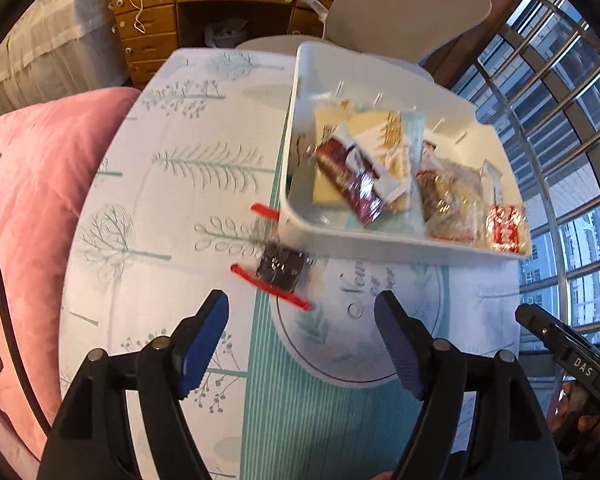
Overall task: Organize snacks
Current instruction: 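Move the left tool to the dark brownie packet and grasp it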
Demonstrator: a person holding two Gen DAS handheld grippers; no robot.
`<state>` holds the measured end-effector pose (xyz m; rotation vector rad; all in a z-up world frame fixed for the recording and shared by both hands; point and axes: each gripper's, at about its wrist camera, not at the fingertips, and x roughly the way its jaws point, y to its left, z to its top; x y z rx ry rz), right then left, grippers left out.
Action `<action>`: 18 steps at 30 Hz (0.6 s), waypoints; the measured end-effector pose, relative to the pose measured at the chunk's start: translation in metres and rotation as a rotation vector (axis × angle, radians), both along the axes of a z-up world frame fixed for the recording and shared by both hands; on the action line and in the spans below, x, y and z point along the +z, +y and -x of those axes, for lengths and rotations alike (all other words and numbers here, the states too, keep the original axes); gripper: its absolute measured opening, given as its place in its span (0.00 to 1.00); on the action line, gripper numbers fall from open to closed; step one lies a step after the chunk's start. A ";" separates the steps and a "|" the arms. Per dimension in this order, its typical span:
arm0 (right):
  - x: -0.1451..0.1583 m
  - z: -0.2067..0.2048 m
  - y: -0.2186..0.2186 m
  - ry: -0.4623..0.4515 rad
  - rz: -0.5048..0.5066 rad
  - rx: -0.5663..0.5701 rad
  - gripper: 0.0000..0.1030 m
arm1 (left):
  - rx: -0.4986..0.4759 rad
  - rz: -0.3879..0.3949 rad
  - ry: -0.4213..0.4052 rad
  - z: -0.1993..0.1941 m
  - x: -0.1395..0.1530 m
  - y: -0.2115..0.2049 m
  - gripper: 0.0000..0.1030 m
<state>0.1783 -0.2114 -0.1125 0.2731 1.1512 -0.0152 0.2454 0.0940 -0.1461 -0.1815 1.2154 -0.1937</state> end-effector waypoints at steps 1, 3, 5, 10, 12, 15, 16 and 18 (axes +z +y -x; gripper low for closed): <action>-0.003 0.002 0.003 0.019 0.003 -0.007 0.55 | -0.002 0.008 0.005 -0.001 -0.005 0.001 0.72; -0.009 0.007 0.008 0.057 0.010 -0.021 0.55 | -0.006 0.033 0.006 -0.001 -0.017 0.005 0.72; -0.013 0.012 0.014 0.082 0.018 -0.028 0.55 | -0.011 0.048 0.003 -0.004 -0.027 0.007 0.72; -0.024 0.026 0.030 0.138 0.055 -0.040 0.55 | -0.032 0.083 0.009 -0.013 -0.056 0.012 0.72; -0.028 0.031 0.036 0.160 0.072 -0.047 0.55 | -0.046 0.078 0.002 -0.017 -0.065 0.012 0.72; -0.036 0.040 0.044 0.195 0.086 -0.067 0.55 | -0.077 0.063 0.001 -0.027 -0.077 0.009 0.72; -0.038 0.043 0.046 0.207 0.090 -0.078 0.55 | -0.078 0.058 0.003 -0.030 -0.081 0.009 0.72; -0.041 0.047 0.050 0.222 0.095 -0.096 0.55 | -0.088 0.060 0.010 -0.037 -0.087 0.008 0.72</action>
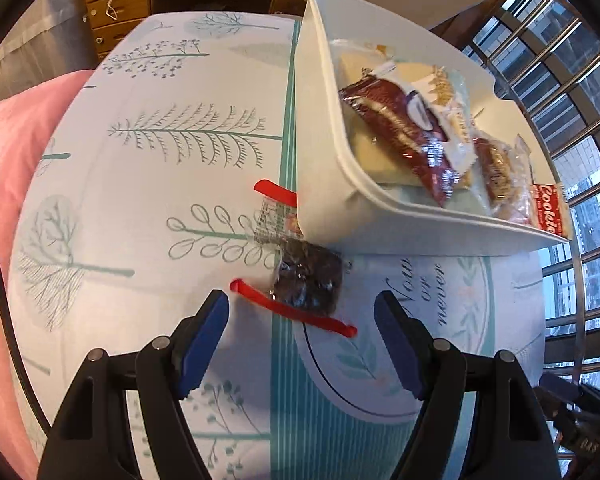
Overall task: Organize snacks
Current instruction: 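Move the left tool to the dark brownie packet and grasp it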
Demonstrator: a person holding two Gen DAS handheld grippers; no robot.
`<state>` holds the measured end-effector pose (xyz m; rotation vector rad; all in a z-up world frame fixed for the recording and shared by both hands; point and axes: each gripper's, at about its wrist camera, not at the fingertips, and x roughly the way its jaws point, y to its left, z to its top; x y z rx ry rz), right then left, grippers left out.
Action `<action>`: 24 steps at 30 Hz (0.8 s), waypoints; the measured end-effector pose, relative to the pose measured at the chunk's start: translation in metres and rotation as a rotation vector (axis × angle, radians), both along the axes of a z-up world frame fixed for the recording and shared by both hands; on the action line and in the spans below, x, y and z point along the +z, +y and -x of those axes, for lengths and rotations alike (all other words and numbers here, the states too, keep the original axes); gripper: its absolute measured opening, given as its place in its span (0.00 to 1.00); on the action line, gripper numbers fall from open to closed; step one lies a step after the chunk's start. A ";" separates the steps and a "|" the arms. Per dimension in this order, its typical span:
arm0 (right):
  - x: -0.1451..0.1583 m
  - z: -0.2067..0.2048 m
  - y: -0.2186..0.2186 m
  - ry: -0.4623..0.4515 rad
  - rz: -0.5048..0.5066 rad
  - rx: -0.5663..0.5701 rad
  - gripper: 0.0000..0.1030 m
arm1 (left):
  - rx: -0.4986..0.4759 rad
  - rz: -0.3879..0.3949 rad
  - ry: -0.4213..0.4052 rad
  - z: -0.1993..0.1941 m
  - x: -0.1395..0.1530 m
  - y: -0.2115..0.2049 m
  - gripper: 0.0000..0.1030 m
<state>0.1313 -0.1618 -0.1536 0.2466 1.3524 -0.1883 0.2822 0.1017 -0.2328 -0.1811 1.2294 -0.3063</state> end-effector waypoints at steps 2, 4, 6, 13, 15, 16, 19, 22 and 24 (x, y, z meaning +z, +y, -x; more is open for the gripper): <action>-0.003 0.004 0.004 0.012 0.005 -0.022 0.55 | -0.014 -0.011 0.000 -0.004 -0.004 -0.002 0.72; -0.006 0.009 0.009 0.021 0.009 -0.041 0.55 | -0.035 -0.033 -0.012 -0.005 -0.006 -0.005 0.72; -0.007 0.012 0.013 0.025 0.012 -0.055 0.55 | -0.054 -0.052 -0.028 -0.006 -0.008 -0.007 0.71; -0.005 0.024 0.024 0.022 0.028 -0.110 0.55 | -0.083 -0.060 -0.072 -0.006 -0.013 -0.007 0.67; -0.004 0.027 0.025 0.022 0.030 -0.126 0.55 | -0.095 -0.057 -0.092 -0.004 -0.015 -0.006 0.66; -0.004 0.029 0.025 0.023 0.031 -0.138 0.55 | -0.100 -0.054 -0.103 -0.003 -0.015 -0.005 0.65; -0.003 0.034 0.026 0.023 0.037 -0.166 0.55 | -0.114 -0.043 -0.123 0.001 -0.014 -0.002 0.60; 0.000 0.041 0.026 0.022 0.041 -0.187 0.55 | -0.128 -0.037 -0.140 0.005 -0.014 -0.003 0.53; 0.002 0.045 0.026 0.022 0.046 -0.200 0.55 | -0.124 -0.026 -0.148 0.005 -0.014 0.000 0.50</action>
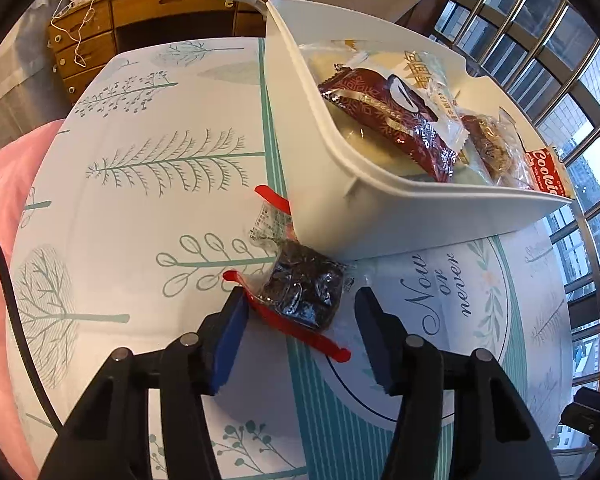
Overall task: Organize snacks
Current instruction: 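Move the left tool to the dark brownie packet and grasp it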
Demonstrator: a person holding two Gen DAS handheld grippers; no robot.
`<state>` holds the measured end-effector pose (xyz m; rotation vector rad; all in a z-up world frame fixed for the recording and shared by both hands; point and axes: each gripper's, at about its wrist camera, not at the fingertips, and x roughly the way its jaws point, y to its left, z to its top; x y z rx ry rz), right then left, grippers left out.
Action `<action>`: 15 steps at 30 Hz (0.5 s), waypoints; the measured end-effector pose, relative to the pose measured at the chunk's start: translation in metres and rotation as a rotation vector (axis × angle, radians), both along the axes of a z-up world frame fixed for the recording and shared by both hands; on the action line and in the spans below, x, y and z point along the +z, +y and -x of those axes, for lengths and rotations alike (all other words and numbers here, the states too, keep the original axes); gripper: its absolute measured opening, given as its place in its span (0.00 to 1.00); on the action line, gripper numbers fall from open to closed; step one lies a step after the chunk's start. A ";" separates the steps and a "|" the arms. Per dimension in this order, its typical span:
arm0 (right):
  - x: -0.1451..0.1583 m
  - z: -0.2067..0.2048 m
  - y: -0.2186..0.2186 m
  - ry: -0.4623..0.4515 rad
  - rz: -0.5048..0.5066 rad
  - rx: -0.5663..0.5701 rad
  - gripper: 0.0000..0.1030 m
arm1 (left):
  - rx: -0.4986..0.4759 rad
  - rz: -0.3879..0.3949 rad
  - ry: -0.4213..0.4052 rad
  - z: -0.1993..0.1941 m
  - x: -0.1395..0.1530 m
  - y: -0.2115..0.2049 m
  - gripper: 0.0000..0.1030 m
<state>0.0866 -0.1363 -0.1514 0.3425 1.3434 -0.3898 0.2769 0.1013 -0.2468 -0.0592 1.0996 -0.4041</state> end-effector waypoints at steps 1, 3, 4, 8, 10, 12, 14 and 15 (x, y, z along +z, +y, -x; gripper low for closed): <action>0.001 0.001 0.000 0.000 0.002 -0.005 0.55 | 0.004 0.010 0.000 0.000 0.000 0.002 0.49; 0.003 0.005 0.000 0.000 0.007 -0.018 0.55 | 0.011 0.031 0.004 0.000 0.000 0.006 0.47; 0.003 0.007 -0.001 0.001 0.008 -0.022 0.55 | 0.013 0.036 0.005 0.000 0.000 0.007 0.47; 0.003 0.009 -0.001 0.005 0.012 -0.032 0.55 | 0.015 0.050 0.007 -0.002 0.002 0.010 0.44; 0.005 0.008 0.000 0.002 0.011 -0.030 0.55 | 0.021 0.060 0.010 -0.002 0.004 0.013 0.43; 0.005 0.006 0.000 -0.002 0.012 -0.022 0.55 | 0.023 0.052 0.012 0.000 0.005 0.014 0.43; 0.007 0.004 0.002 -0.004 0.010 -0.008 0.55 | 0.028 0.047 0.019 0.002 0.008 0.016 0.42; 0.008 0.003 0.003 -0.007 0.009 -0.002 0.55 | 0.032 0.047 0.025 0.004 0.008 0.017 0.42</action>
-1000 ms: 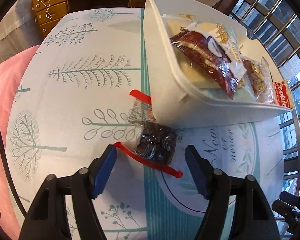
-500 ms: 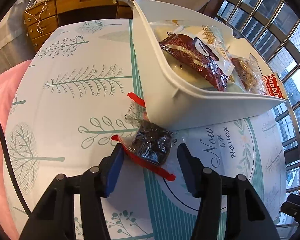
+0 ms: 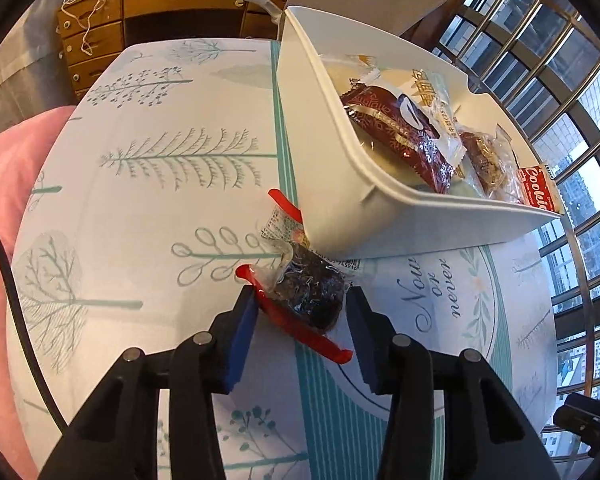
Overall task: Organize snacks
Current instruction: 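Lift the brownie packet into the basket and open the left tool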
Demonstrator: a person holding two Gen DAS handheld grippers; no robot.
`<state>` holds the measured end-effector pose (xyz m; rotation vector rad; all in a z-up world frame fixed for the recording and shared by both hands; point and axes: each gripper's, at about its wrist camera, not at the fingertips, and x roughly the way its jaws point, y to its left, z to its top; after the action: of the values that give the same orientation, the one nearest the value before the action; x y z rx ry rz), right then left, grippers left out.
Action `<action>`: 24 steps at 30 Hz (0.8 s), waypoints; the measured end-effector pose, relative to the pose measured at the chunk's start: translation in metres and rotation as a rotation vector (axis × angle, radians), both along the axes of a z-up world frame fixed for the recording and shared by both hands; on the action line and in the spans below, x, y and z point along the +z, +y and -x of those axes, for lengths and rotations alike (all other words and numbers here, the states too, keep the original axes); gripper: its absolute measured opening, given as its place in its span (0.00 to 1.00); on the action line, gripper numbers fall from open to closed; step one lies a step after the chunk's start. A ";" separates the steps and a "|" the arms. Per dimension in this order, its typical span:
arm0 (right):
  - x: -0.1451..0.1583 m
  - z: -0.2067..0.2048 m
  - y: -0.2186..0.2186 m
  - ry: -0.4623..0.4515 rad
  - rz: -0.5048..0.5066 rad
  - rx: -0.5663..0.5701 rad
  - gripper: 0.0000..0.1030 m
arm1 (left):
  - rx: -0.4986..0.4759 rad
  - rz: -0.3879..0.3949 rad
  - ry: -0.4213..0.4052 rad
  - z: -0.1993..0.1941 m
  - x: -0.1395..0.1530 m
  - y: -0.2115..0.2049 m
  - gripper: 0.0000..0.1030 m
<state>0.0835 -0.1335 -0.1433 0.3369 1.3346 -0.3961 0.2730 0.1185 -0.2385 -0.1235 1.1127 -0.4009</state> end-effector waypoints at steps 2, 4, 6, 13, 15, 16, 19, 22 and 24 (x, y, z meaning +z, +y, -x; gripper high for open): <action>0.003 -0.002 0.001 -0.011 0.000 0.018 0.55 | 0.007 0.000 0.006 0.005 0.001 0.002 0.42; 0.006 -0.004 0.001 -0.024 0.002 0.036 0.55 | 0.015 -0.004 0.008 0.012 0.002 0.004 0.42; 0.006 -0.004 0.001 -0.029 -0.004 0.056 0.55 | 0.029 -0.003 0.009 0.020 0.004 0.007 0.42; 0.004 0.001 -0.013 -0.047 -0.039 0.115 0.55 | 0.109 -0.024 0.013 0.056 0.017 0.016 0.42; 0.003 0.003 -0.020 -0.053 -0.052 0.132 0.55 | 0.139 -0.042 0.001 0.067 0.024 0.015 0.42; 0.003 0.004 -0.025 -0.052 -0.060 0.138 0.55 | 0.154 -0.048 -0.008 0.073 0.028 0.014 0.42; 0.001 0.006 -0.038 -0.053 -0.081 0.168 0.55 | 0.198 -0.039 -0.025 0.089 0.041 0.009 0.42; 0.000 0.010 -0.053 -0.047 -0.100 0.206 0.55 | 0.250 -0.024 -0.042 0.104 0.058 -0.001 0.42; 0.000 0.012 -0.061 -0.050 -0.111 0.228 0.55 | 0.277 -0.008 -0.064 0.110 0.070 -0.008 0.42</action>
<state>0.0719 -0.1946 -0.1435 0.2813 1.3326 -0.1222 0.1629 0.1109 -0.1681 -0.2531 1.0175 -0.1512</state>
